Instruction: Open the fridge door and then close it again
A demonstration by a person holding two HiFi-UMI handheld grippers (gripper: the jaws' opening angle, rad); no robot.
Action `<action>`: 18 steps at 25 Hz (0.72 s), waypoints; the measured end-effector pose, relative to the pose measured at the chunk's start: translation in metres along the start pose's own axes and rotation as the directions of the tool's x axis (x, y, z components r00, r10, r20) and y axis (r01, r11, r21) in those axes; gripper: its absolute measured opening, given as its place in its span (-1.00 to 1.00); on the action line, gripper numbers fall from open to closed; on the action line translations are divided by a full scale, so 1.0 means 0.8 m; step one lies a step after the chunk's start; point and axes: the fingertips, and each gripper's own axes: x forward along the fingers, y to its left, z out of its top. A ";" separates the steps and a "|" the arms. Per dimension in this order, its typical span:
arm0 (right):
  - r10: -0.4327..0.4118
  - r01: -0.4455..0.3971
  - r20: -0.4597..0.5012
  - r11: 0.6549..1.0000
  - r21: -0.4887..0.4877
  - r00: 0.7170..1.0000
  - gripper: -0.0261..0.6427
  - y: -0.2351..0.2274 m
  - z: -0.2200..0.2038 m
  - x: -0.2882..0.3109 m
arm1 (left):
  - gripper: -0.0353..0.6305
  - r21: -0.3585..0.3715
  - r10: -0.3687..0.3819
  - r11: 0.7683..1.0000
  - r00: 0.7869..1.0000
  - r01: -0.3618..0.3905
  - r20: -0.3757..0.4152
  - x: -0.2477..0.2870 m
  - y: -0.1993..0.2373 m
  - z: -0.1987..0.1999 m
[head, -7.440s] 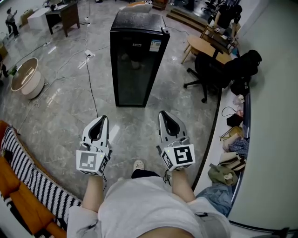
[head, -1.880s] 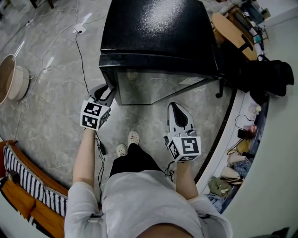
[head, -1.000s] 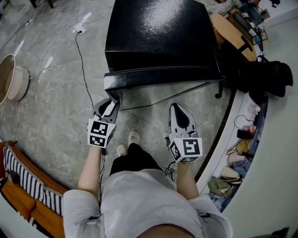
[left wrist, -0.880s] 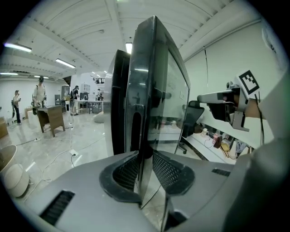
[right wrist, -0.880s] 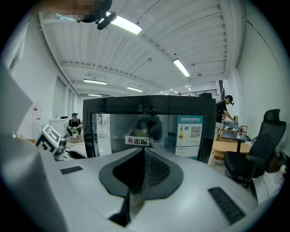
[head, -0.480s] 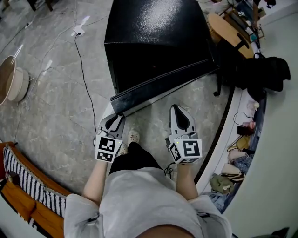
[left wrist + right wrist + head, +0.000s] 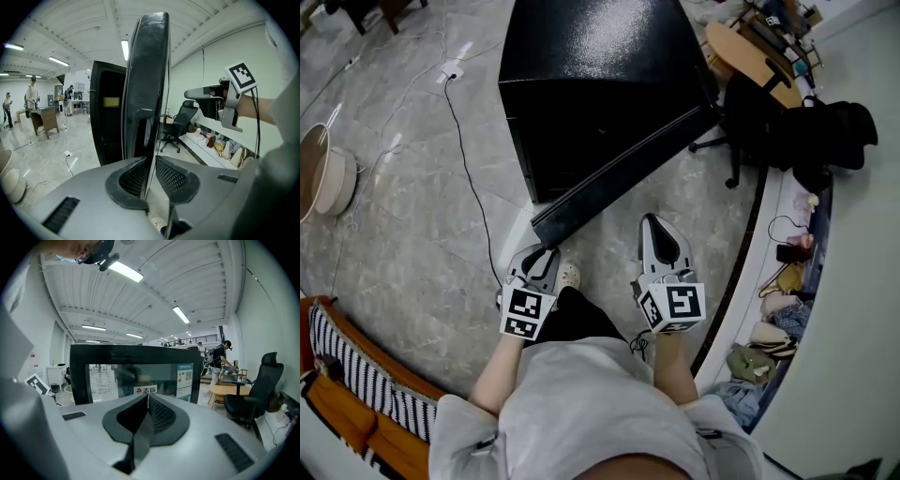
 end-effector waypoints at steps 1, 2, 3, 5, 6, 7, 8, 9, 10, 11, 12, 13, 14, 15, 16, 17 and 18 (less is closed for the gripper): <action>-0.002 0.002 0.002 1.000 0.001 1.000 -0.85 0.000 0.000 -0.002 | -0.67 0.001 -0.002 1.000 1.000 0.002 -0.001 -0.001 -0.003 -0.001; -0.004 0.004 0.003 1.000 0.002 1.000 -0.85 0.000 0.000 -0.004 | -0.67 0.001 -0.003 1.000 1.000 0.003 -0.001 -0.001 -0.005 -0.002; -0.006 0.006 0.005 1.000 0.003 1.000 -0.85 0.000 0.000 -0.006 | -0.67 0.001 -0.004 1.000 1.000 0.004 0.000 -0.001 -0.006 -0.002; -0.007 0.007 0.006 1.000 0.004 1.000 -0.85 0.000 0.000 -0.008 | -0.67 0.001 -0.002 1.000 1.000 0.002 0.000 -0.001 -0.007 -0.002; -0.007 0.007 0.007 1.000 0.004 1.000 -0.85 0.000 0.000 -0.010 | -0.67 0.001 -0.001 1.000 1.000 0.001 0.000 -0.001 -0.006 -0.002; -0.007 0.007 0.007 1.000 0.004 1.000 -0.85 0.000 0.000 -0.011 | -0.67 0.002 0.001 1.000 1.000 -0.001 0.000 -0.001 -0.005 -0.002; -0.006 0.006 0.007 1.000 0.003 1.000 -0.85 0.001 0.000 -0.011 | -0.67 0.003 0.004 1.000 1.000 -0.004 -0.001 0.000 -0.003 -0.002; -0.006 0.006 0.007 1.000 0.002 1.000 -0.85 0.001 0.000 -0.012 | -0.67 0.004 0.006 1.000 1.000 -0.006 -0.002 0.000 -0.001 -0.001; -0.005 0.005 0.007 1.000 0.002 1.000 -0.85 0.001 0.001 -0.012 | -0.67 0.005 0.009 1.000 1.000 -0.009 -0.002 0.000 0.002 0.000; -0.005 0.005 0.007 1.000 0.001 1.000 -0.85 0.002 0.001 -0.012 | -0.68 0.005 0.012 1.000 1.000 -0.012 -0.003 0.001 0.005 0.000; -0.004 0.004 0.008 1.000 0.001 1.000 -0.85 0.002 0.002 -0.012 | -0.69 0.004 0.016 1.000 1.000 -0.016 -0.002 0.001 0.008 0.001; -0.003 0.003 0.008 1.000 0.000 1.000 -0.85 0.003 0.003 -0.012 | -0.69 0.002 0.020 1.000 1.000 -0.020 -0.001 0.001 0.011 0.002; -0.002 0.002 0.008 1.000 -0.002 1.000 -0.85 0.003 0.004 -0.011 | -0.69 -0.002 0.023 1.000 1.000 -0.023 0.000 0.002 0.015 0.002; 0.000 0.000 0.008 1.000 -0.004 1.000 -0.85 0.003 0.004 -0.010 | -0.69 -0.006 0.027 1.000 1.000 -0.027 0.001 0.004 0.019 0.003; 0.002 -0.002 0.008 1.000 -0.007 1.000 -0.85 0.003 0.005 -0.008 | -0.69 -0.010 0.031 0.999 1.000 -0.031 0.002 0.005 0.022 0.004; 0.004 -0.004 0.009 1.000 -0.010 1.000 -0.85 0.004 0.006 -0.007 | -0.69 -0.014 0.035 0.999 0.999 -0.034 0.002 0.007 0.026 0.004; 0.007 -0.007 0.010 1.000 -0.012 1.000 -0.85 0.004 0.007 -0.006 | -0.69 -0.018 0.039 0.999 0.999 -0.039 0.002 0.008 0.030 0.005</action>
